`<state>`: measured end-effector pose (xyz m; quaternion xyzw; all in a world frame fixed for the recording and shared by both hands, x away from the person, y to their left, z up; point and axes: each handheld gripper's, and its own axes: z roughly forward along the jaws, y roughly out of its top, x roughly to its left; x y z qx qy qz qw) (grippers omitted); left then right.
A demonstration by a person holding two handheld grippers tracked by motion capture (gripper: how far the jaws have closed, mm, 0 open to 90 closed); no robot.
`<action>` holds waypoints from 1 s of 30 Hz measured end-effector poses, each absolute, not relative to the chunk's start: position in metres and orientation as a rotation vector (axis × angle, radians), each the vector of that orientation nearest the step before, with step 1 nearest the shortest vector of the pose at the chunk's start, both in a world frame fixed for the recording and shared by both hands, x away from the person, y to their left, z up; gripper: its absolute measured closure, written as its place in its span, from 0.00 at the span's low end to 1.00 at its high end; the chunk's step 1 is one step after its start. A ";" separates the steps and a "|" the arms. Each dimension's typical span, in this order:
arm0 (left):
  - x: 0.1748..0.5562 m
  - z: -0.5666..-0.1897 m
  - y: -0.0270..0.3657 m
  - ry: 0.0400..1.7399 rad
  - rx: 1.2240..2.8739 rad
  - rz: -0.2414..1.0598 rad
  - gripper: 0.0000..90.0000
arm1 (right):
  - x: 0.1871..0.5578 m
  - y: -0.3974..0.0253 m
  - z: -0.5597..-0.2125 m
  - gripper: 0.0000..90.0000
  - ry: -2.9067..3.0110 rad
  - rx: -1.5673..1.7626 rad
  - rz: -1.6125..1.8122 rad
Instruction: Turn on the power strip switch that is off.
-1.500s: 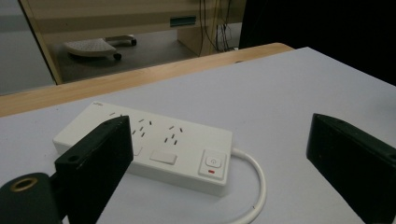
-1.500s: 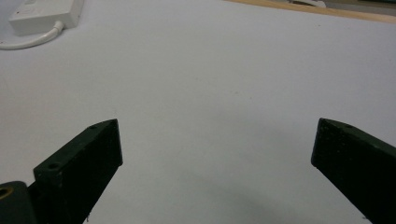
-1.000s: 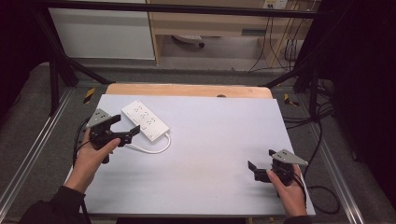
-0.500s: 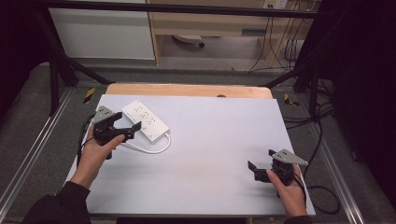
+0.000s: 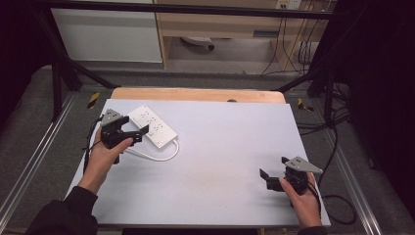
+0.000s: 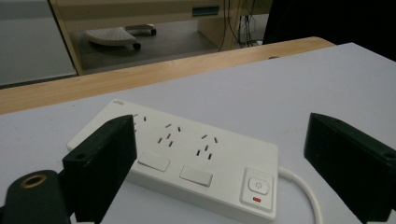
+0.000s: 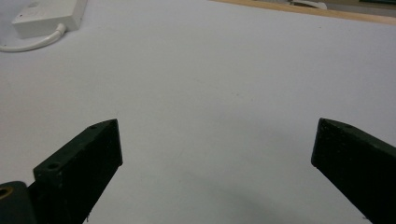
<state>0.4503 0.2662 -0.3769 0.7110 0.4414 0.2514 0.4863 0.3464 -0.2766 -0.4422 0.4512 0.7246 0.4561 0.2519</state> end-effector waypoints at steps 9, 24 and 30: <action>0.459 -0.384 0.270 1.107 1.738 0.619 0.13 | 0.347 -0.277 -0.442 0.03 1.973 1.222 1.239; 0.467 -0.395 0.263 1.105 1.795 0.636 0.30 | 0.347 -0.276 -0.443 0.03 1.977 1.223 1.238; 0.469 -0.398 0.262 1.114 1.825 0.643 0.37 | 0.347 -0.276 -0.443 0.03 1.978 1.222 1.239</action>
